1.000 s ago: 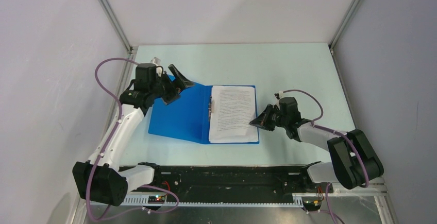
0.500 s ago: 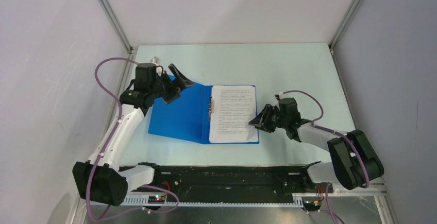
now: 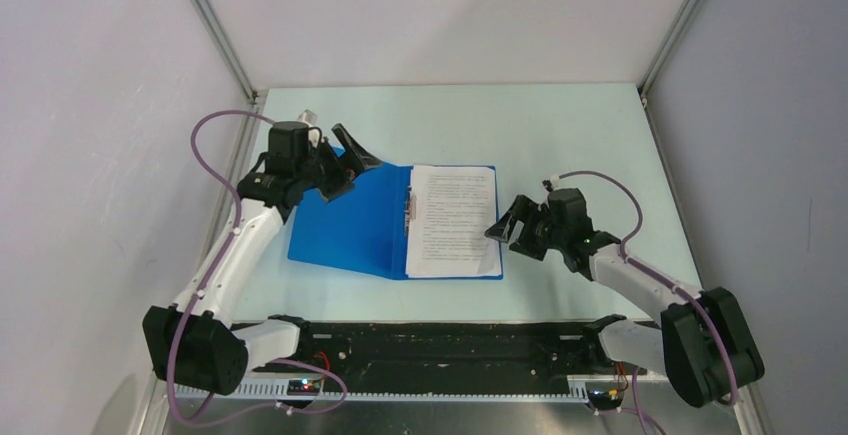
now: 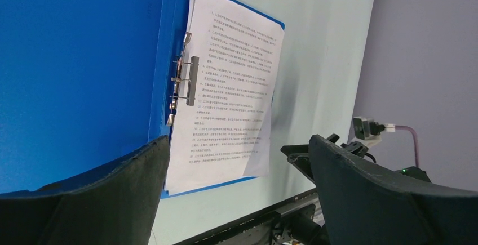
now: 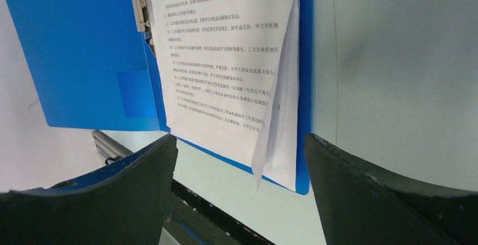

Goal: Put the files into the folder

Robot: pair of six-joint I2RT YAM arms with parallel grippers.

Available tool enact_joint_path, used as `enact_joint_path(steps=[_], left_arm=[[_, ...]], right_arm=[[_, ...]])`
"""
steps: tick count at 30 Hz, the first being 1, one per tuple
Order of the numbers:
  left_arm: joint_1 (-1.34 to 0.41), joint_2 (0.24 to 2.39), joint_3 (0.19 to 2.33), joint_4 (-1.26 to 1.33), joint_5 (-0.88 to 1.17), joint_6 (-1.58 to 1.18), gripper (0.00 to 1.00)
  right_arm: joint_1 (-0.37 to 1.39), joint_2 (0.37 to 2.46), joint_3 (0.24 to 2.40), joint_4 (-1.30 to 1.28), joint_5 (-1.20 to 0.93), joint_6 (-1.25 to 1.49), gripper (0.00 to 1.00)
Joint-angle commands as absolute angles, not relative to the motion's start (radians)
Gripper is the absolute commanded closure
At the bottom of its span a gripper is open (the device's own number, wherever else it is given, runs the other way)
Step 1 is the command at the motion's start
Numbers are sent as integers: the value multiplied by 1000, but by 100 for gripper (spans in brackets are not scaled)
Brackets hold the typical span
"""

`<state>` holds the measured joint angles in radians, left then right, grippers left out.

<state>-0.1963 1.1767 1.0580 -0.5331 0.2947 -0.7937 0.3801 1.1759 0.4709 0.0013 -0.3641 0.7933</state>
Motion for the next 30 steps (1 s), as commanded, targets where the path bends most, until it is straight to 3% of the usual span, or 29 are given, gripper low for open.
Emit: enact_joint_path(steps=[1,3,5,6,7,8,10,11,16,23,30], left_arm=[[-229,1194,1055,-488,304,-755,1],[-262,1215,1068,-487,297,-730,1],[-293,1243,1078,-487,291,-725,0],[-301,1254,1080,-487,285,-725,0],[-317,1274,1082,-487,282,-723,0],[-332,1285,1085,-487,276,-723,0],[-347,1328,1092,-487,274,-721,0],[-352,1338,1094,-487,271,-721,0],[-422,1482,1177,-522,243,-616,0],[-483,1675,1315,-575,137,-580,1],[-518,1749,1357,-593,62,-561,3]], right_arm=[[378,1087,541,-161,-241,720,13],[388,1064,569,-216,-189,697,14],[407,1054,605,-266,-121,670,27],[424,1055,631,-294,-107,655,43],[433,1063,643,-306,-78,650,53],[449,1069,667,-328,-68,644,72],[476,1088,698,-358,-37,637,89],[484,1099,706,-365,-26,636,92],[518,1133,728,-361,-28,645,91],[501,1223,750,-344,-60,675,76],[588,1342,798,-340,-95,731,83]])
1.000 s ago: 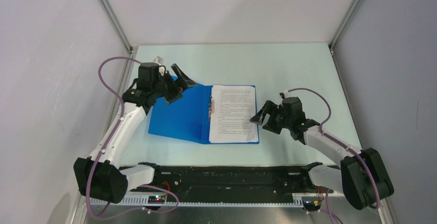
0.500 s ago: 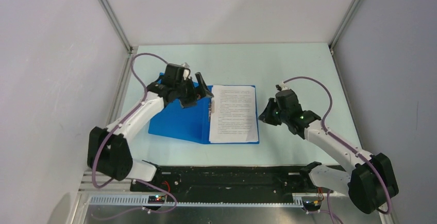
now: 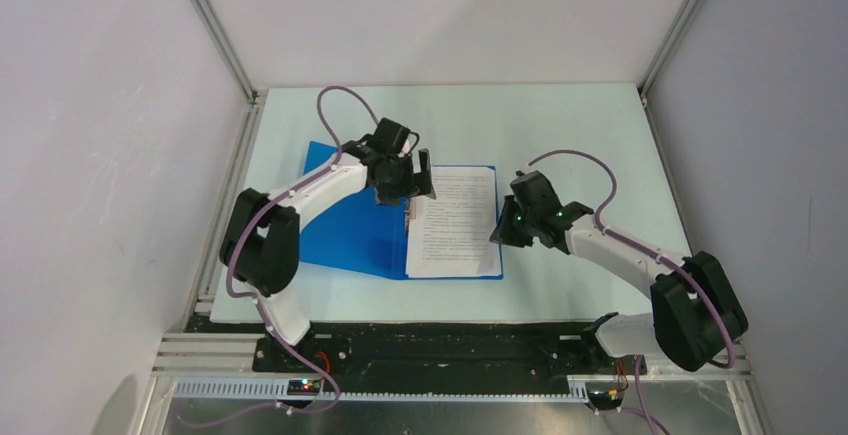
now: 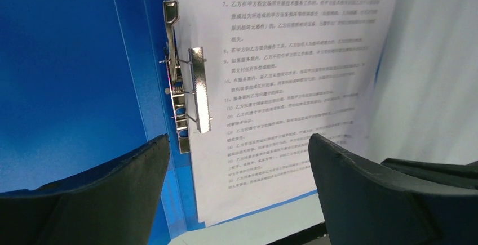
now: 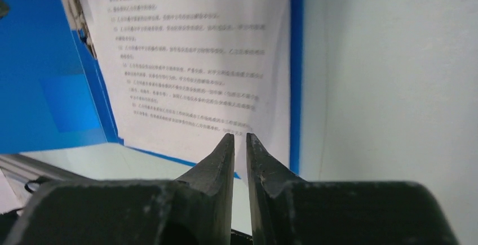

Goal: Put the files into the folder

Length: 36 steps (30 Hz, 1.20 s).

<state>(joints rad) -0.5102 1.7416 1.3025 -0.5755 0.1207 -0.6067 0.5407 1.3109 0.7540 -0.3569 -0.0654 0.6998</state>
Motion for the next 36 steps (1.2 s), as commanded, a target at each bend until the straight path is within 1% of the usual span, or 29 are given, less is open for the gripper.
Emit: enact_joint_path(steps=[1,3,7,10,13,15,17,19,20,22,23,24,27,30,36], left_arm=[[-513,1751,1367,-597,64,-555,4],[-506,1746,1372,-598,81,-556,4],[-499,1722,1359,-595,127,-556,5],[-490,1721,1355,-593,161,-559,4],[-478,1717,1352,-592,162,-565,5],[-460,1709,1343,-591,213,-584,5],[-425,1713,1324,-563,332,-622,5],[-409,1708,1306,-548,339,-640,5],[-407,1699,1301,-545,325,-640,5],[-403,1700,1307,-545,303,-640,5],[-402,1704,1312,-545,298,-639,5],[-400,1716,1323,-545,293,-638,6],[-399,1728,1325,-547,295,-648,9],[-399,1711,1286,-547,272,-658,11],[-389,1634,1213,-545,179,-676,14]], right_arm=[[602,1353,805,-344,-108,731,83],[629,1376,821,-386,-105,732,83],[680,1338,814,-486,18,741,86],[707,1318,806,-515,88,731,83],[693,1307,805,-524,142,736,83],[652,1307,806,-487,109,697,79],[641,1330,849,-502,101,657,64],[640,1367,923,-558,121,628,57],[641,1386,931,-571,125,621,57],[649,1408,938,-566,125,610,60],[660,1414,939,-565,118,608,66],[667,1425,938,-569,116,611,70],[722,1442,937,-597,165,647,85],[746,1432,928,-627,229,676,89],[686,1394,900,-582,230,654,87]])
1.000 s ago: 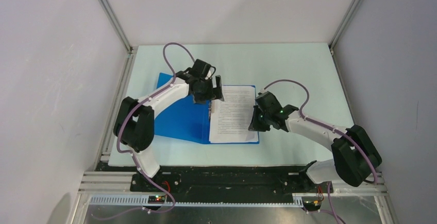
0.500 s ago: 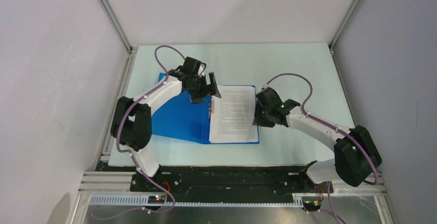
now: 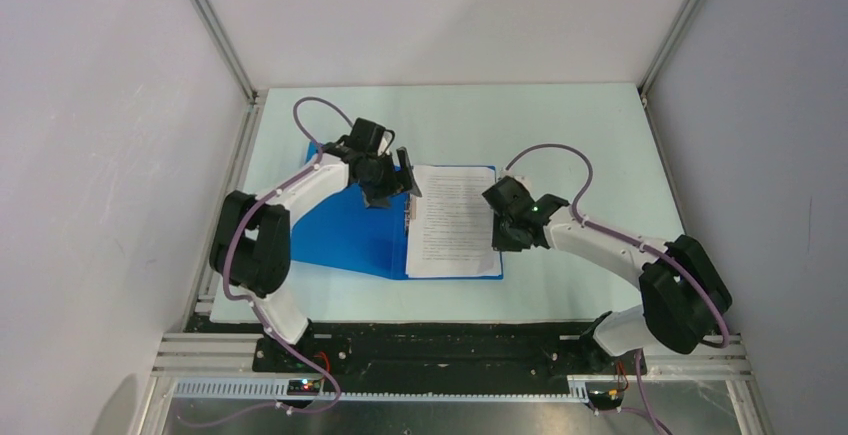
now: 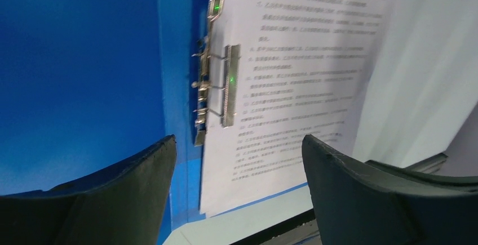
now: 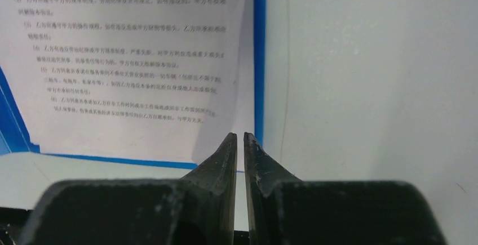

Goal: Put the files into the folder

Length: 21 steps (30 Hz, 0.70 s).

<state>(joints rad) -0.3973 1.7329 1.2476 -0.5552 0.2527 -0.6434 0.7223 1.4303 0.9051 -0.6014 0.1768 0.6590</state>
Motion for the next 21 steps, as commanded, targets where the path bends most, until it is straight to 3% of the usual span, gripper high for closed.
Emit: enact_joint_path(steps=[1,16,21], left_arm=[[-385,1611,1197,-543,169,-684,15],[-379,1561,1209,-543,137,-640,16],[-379,1572,1220,-543,129,-619,16]], right_arm=[[680,1398,901,-578,228,649,86],[706,1382,909,-557,205,654,87],[615,1409,896,-531,173,659,88]])
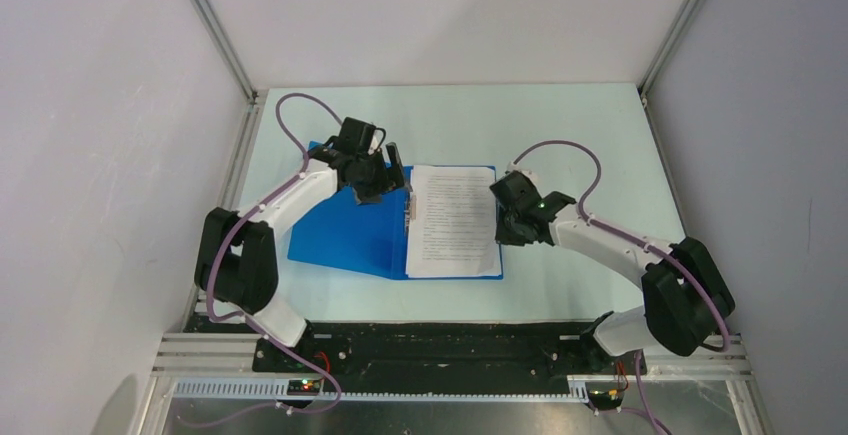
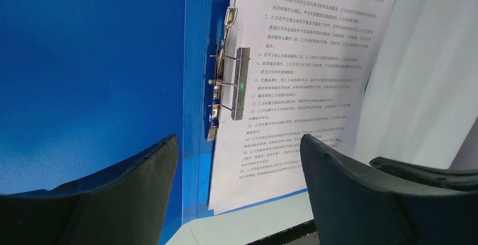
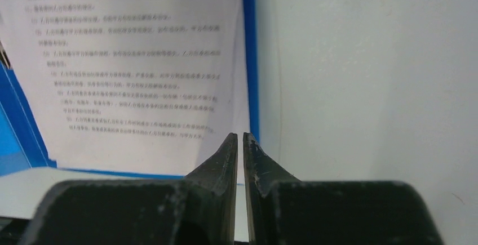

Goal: Put the files into the folder

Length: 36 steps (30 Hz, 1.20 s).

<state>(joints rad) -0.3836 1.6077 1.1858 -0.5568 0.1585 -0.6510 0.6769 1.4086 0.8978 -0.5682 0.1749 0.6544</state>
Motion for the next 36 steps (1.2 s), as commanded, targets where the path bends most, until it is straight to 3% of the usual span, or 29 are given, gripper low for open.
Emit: enact_joint_path(steps=[1,11,25,36], left_arm=[[-379,1587,1234,-541,122,-616,17],[-389,1770,1412,-587,24,-547,20],[-479,2035,1643,-695,-95,-436,24],[-479,2113,1654,-742,-72,-355,28]], right_arm=[[603,1408,890,-505,165,654,88],[555,1429,923,-368,-17,651,86],[645,1612,931,-361,45,657,89],[652,1678,924,-342,43,668,91]])
